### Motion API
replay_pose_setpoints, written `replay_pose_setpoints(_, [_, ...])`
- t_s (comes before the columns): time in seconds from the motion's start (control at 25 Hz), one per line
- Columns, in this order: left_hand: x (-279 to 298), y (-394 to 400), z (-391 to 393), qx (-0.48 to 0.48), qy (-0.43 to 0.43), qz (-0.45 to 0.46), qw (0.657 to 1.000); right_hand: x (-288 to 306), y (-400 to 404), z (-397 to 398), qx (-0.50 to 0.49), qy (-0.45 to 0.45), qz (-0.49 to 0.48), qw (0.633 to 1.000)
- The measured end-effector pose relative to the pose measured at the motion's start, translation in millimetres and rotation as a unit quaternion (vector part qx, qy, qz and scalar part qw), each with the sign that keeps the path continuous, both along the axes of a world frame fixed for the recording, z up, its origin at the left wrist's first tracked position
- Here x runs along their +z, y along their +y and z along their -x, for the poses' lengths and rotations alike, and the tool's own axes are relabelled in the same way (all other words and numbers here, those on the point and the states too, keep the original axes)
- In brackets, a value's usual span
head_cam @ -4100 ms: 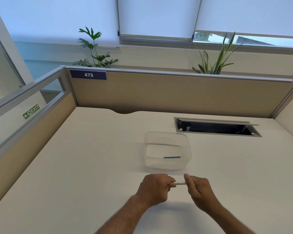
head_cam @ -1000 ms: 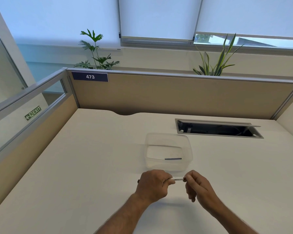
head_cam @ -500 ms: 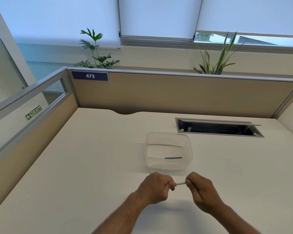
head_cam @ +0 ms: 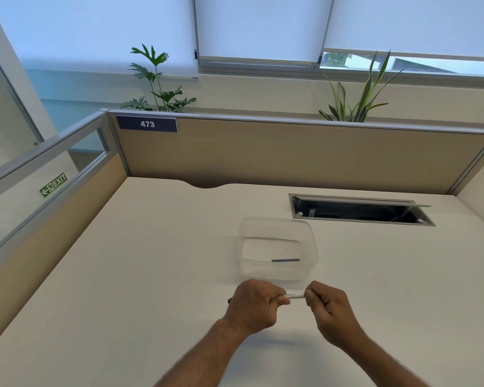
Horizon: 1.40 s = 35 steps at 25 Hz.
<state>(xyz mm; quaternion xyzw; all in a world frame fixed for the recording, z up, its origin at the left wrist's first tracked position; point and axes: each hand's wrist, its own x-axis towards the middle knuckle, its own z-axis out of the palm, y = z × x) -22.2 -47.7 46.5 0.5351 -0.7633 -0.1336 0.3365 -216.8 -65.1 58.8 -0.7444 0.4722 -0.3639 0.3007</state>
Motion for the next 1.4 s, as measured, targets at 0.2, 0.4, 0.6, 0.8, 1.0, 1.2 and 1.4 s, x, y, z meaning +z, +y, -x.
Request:
replay_pose_setpoints(0.2, [1,1,0,-0.003,0.02,-0.004,1.0,-2,2,2,0.013,-0.018,0.01,1.0])
replay_pose_setpoints(0.4, [2,2,5,-0.003,0.077,-0.034,0.996,-3,0,9,0.033,-0.086,-0.05,0.994])
replay_pose_setpoints(0.6, [-2,1,5,0.004,0.132,-0.056,0.99,-4,4,7,0.02,-0.179,-0.143,0.973])
replay_pose_setpoints(0.8, [-10,3,12,-0.021,0.136,-0.09,0.986,-1,5,-9,0.035,-0.214,-0.159,0.963])
replay_pose_setpoints(1.0, [-20,6,5,0.045,0.063,-0.078,0.994,0,-3,-15,0.007,-0.232,-0.132,0.964])
replay_pose_setpoints(1.2, [-49,13,-14,0.151,-0.092,-0.069,0.982,6,-11,-14,-0.04,-0.28,-0.126,0.951])
replay_pose_setpoints(1.4, [-68,26,-25,0.179,-0.216,-0.136,0.95,14,-15,-14,-0.082,-0.309,-0.205,0.925])
